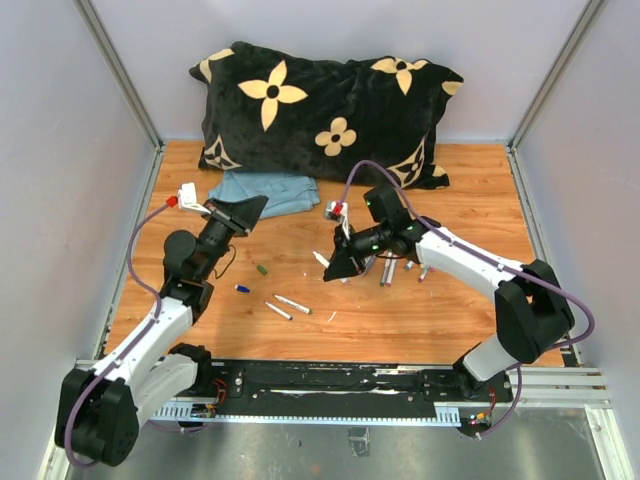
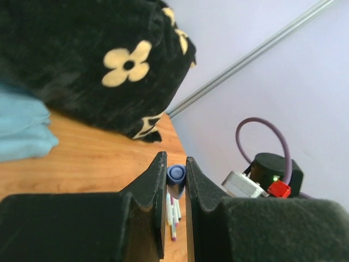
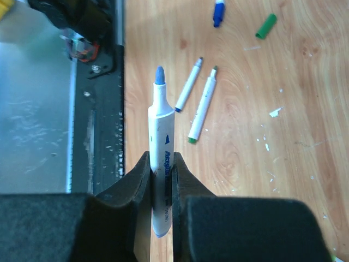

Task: Open the pen caps
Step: Place the pen at the center of the board.

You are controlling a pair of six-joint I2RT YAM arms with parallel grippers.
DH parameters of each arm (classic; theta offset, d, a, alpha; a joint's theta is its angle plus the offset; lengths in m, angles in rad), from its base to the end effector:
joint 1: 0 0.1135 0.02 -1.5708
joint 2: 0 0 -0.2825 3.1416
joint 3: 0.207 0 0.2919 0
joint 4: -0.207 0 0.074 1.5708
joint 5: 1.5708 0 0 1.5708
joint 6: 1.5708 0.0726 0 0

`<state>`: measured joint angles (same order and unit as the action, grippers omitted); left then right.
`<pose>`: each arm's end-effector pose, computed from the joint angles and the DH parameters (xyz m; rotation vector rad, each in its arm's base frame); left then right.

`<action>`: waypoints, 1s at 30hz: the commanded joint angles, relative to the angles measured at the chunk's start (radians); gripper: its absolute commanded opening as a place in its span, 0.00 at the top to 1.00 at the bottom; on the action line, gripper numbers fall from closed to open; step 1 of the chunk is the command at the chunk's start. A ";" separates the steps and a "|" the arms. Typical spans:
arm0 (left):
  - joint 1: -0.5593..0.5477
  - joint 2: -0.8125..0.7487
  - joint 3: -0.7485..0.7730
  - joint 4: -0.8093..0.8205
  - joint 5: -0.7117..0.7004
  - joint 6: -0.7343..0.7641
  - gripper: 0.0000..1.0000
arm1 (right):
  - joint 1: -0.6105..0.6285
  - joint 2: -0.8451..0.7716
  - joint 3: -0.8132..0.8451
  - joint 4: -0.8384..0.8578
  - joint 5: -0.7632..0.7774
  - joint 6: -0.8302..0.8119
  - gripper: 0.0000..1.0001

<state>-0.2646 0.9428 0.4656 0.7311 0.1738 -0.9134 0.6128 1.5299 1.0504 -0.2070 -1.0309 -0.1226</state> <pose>0.2633 -0.0843 0.3007 -0.2965 1.3757 -1.1055 0.2715 0.2670 0.2466 -1.3035 1.7888 1.4205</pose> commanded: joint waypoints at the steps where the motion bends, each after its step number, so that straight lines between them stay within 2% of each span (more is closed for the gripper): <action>1: 0.007 -0.117 -0.087 -0.204 -0.032 0.016 1.00 | 0.119 0.039 0.015 -0.055 0.282 -0.052 0.99; 7: 0.007 -0.347 -0.187 -0.585 -0.164 0.027 1.00 | 0.226 0.141 0.079 -0.068 0.563 -0.033 0.97; 13: 0.007 -0.548 -0.225 -0.792 -0.218 0.044 1.00 | 0.299 0.225 0.123 -0.071 0.694 0.007 0.97; 19: 0.008 -0.642 -0.253 -0.862 -0.213 0.042 1.00 | 0.344 0.275 0.156 -0.071 0.785 0.037 0.97; 30: 0.007 -0.628 -0.277 -0.840 -0.194 0.044 1.00 | 0.346 0.341 0.188 -0.070 0.822 0.072 0.97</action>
<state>-0.2638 0.3077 0.1921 -0.1192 -0.0231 -0.8864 0.9531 1.8347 1.1992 -0.2638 -0.2481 -0.0795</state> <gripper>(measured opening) 0.166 0.122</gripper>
